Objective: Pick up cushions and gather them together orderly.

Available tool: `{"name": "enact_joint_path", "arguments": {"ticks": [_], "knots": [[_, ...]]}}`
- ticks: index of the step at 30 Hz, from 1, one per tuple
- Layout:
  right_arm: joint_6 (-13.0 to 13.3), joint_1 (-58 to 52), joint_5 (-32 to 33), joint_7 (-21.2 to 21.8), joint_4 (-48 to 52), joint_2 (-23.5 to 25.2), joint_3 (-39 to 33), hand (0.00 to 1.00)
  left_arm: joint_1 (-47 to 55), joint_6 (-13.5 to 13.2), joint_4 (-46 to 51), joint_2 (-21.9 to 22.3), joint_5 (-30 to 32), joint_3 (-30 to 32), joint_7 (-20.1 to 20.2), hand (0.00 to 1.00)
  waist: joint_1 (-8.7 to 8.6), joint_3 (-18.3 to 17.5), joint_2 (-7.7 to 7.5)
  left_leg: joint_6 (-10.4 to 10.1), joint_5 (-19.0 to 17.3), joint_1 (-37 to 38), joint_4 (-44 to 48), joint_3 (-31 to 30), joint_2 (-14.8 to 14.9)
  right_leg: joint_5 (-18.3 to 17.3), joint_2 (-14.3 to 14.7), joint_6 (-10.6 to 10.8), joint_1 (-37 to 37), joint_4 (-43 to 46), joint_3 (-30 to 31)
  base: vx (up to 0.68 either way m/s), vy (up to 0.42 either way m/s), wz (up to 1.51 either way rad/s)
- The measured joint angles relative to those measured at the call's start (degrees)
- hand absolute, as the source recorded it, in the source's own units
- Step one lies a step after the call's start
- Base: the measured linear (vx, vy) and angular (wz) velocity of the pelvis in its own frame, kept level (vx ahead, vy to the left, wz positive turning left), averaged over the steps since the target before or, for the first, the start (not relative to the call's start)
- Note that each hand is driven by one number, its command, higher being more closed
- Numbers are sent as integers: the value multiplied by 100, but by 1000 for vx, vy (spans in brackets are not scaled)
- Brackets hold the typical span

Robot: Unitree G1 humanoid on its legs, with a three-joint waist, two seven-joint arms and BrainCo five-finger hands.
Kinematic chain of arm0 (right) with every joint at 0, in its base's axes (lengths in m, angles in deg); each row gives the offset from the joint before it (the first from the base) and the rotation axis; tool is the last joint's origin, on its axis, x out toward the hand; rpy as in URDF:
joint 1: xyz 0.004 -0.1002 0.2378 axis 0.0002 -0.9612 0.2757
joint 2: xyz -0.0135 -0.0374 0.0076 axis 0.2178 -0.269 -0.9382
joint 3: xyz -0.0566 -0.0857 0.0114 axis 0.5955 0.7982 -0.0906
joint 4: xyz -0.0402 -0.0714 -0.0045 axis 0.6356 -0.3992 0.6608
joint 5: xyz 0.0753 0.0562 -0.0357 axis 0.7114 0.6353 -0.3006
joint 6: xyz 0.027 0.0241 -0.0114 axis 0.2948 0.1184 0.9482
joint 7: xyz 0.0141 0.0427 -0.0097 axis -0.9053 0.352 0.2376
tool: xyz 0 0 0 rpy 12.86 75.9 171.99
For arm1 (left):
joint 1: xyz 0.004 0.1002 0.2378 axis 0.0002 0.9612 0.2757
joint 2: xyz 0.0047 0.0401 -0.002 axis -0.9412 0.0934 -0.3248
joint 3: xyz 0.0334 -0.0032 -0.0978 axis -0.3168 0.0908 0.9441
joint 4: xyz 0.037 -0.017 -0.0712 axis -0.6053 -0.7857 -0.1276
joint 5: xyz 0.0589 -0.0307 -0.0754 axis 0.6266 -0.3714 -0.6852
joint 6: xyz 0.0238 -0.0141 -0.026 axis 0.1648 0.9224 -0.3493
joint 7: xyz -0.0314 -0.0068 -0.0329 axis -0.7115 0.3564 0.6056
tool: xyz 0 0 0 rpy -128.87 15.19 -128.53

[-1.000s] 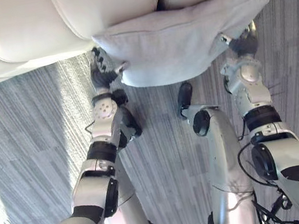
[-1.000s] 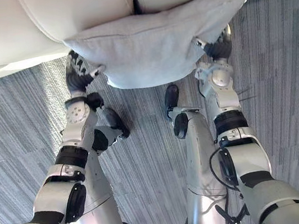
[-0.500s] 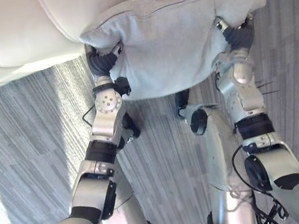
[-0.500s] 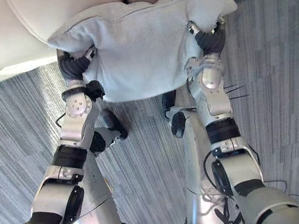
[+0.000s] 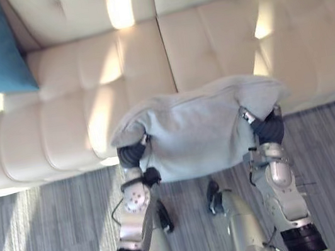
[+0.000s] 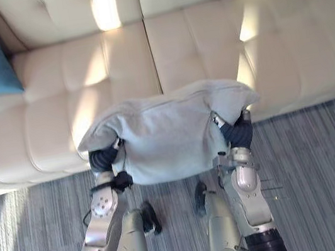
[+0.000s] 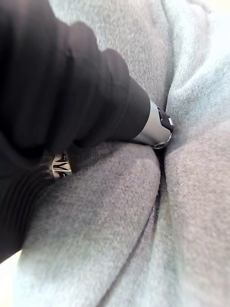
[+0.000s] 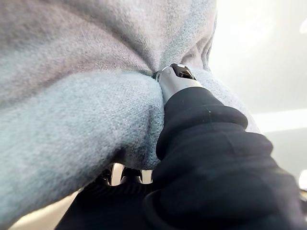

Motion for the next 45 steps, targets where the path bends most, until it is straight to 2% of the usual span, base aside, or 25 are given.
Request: {"name": "enact_joint_path", "arguments": {"ticks": [6, 8, 11, 12, 13, 14, 16, 17, 18, 19, 20, 21, 22, 23, 24, 25, 27, 29, 30, 31, 32, 33, 35, 39, 45], "knots": [[-13, 40, -123, 296, -389, -58, 184, 100, 500, -8, 30, 11, -6, 223, 132, 100, 32, -62, 41, 104, 6, 818, -594, 118, -141, 468, 190, 72, 810, -949, 267, 148, 89, -25], [-13, 41, -142, 296, -421, -132, 190, 100, 545, -8, 38, 14, -7, 229, 244, 100, 30, -61, 40, 162, -181, 964, -568, 103, -228, 361, 91, 155, 795, -672, 351, 80, 140, -16], [-12, 33, -163, 296, -633, -193, 162, 100, 702, 15, 39, 8, 2, 205, 417, 100, -27, -56, 38, 240, -625, 1250, -212, 113, -333, 44, -189, 214, 543, 679, 564, 52, 135, 0], [-13, 16, -191, 300, -696, -210, 158, 100, 731, 27, 39, -2, 25, 203, 463, 100, -33, -51, 29, 359, -780, 1362, -173, 74, -386, 77, -275, 171, 393, 1190, 668, 60, 87, 17], [-21, -4, -201, 323, -781, -225, 155, 100, 729, 43, 39, -47, 83, 204, 480, 100, -73, -29, -7, 440, -859, 1526, -183, -9, -481, 218, -392, -105, 109, 1877, 770, 79, 71, 32], [-22, -18, -200, 384, -852, -239, 147, 100, 745, 49, 43, -69, 122, 205, 479, 100, -147, -50, 15, 468, -898, 1542, -184, -75, -485, 61, -383, -138, 58, 1922, 792, 114, 45, 42], [-30, -41, -188, 538, -882, -214, 85, 100, 685, 47, 110, -169, 163, 220, 472, 100, -152, -92, -33, 444, -1010, 1567, -223, -215, -500, -136, -197, 109, -173, 1046, 811, 189, -4, 34], [-34, -59, -186, 551, -881, -219, 55, 100, 673, 49, 108, -186, 164, 216, 472, 100, -167, -89, -27, 431, -1013, 1587, -276, -272, -511, -59, -97, 221, -213, 643, 922, 366, -93, 77], [-34, -211, -147, 648, -868, -226, -92, 100, 668, 56, 109, -215, 190, 150, 498, 100, -305, -88, -22, 265, -977, 1682, -425, -520, -594, 508, 169, 425, -216, -620, 1264, 332, -115, 93], [-35, -277, -138, 654, -867, -246, -127, 100, 667, 63, 102, -215, 225, 110, 521, 100, -352, -87, -22, 168, -1011, 1726, -431, -648, -624, 924, 199, 407, -202, -721, 1378, 422, -160, 113], [-49, -364, -128, 656, -869, -343, -177, 100, 648, 74, 28, -150, 244, 13, 577, 100, -402, -79, 134, 47, -1074, 1790, -420, -880, -574, 1074, 290, 306, -166, -535, 1418, 261, -102, 51], [-80, -384, -127, 656, -868, -383, -210, 100, 661, 85, 13, -116, 250, -38, 595, 100, -329, -100, 244, -30, -1039, 1833, -453, -959, -480, 1039, 324, 238, -211, -360, 1364, 354, -93, 44], [-119, -413, -122, 665, -860, -450, -312, 100, 633, 109, -15, -27, 289, -71, 654, 100, -331, -111, 265, -318, -822, 1849, -385, -1197, -467, 780, 261, 124, -245, 7, 1272, 497, -154, 44], [-130, -438, -120, 664, -848, -453, -378, 100, 547, 129, -94, 12, 316, -93, 732, 100, -374, -111, 265, -343, -504, 1671, 93, -1306, -500, 610, 191, 79, -128, 173, 1143, 487, -173, 66], [-131, -451, -119, 663, -799, -502, -415, 100, 474, 131, -179, 87, 324, -115, 741, 100, -373, -108, 263, -254, -143, 1396, 810, -1265, -453, 530, 163, 56, 91, 48, 1060, 453, -197, 54], [-141, -478, -118, 656, -656, -556, -435, 100, 428, 130, -241, 115, 321, -117, 745, 100, -299, -101, 258, -93, 70, 939, 1719, -1056, -191, 480, 151, 22, 472, -273, 968, 289, -110, 28], [-135, -523, -89, 631, -299, -529, -472, 100, 380, 113, -238, 155, 309, -142, 760, 100, -287, -95, 255, 128, -66, 478, 2042, -596, 92, 481, 115, 23, 950, -728, 802, 311, -72, 31], [-56, -443, -83, 624, 3, -535, -547, 100, 245, 111, -234, 144, 308, -153, 824, 100, -246, -103, 255, 224, -123, 69, 1489, -355, 74, 485, 32, 30, 1102, -982, 741, 223, 34, 15], [-8, -322, -83, 620, 23, -575, -585, 100, 125, 107, -237, 129, 302, -165, 837, 100, -207, -114, 283, 181, 90, -4, 538, -311, -3, 482, 39, 70, 1045, -995, 746, 126, 117, -22], [-13, -249, -82, 609, 22, -601, -602, 100, 76, 109, -238, 132, 298, -188, 837, 100, -173, -135, 351, 204, 567, -8, 23, -319, -16, 462, 107, 130, 1031, -1003, 783, 150, 211, -42], [-26, -130, -82, 601, -23, -560, -676, 100, -8, 100, -259, 94, 294, -243, 836, 100, -136, -169, 421, 174, 671, 27, -309, -381, 48, 380, 216, 264, 1023, -1021, 854, 124, 187, -20], [-26, -158, -79, 592, -33, -379, -760, 100, -128, 109, -277, -16, 316, -272, 838, 100, -163, -190, 319, 216, 693, 22, -486, -363, -75, 431, 146, 333, 924, -1029, 926, 123, 174, -10], [-29, -130, -82, 550, -37, -137, -787, 100, -225, 109, -275, -147, 329, -277, 826, 100, -158, -190, 234, 262, 724, 17, -613, -224, -235, 448, 15, 361, 841, -1105, 1041, 83, 104, -2], [-41, 228, -126, 345, -51, 14, -644, 100, -476, 91, -262, -208, 329, -241, 674, 100, -130, -189, 227, 264, 723, -40, -701, -24, -277, 549, -7, 467, 694, -1272, 1297, 39, 65, -26], [-15, 2081, -459, -572, -378, 14, -613, 100, -2236, 90, -785, -495, 358, -234, -3, 100, -169, -161, 190, 305, 848, -340, -818, 208, -224, 767, 105, 418, 133, -1227, 1613, -60, -19, -27]]}}
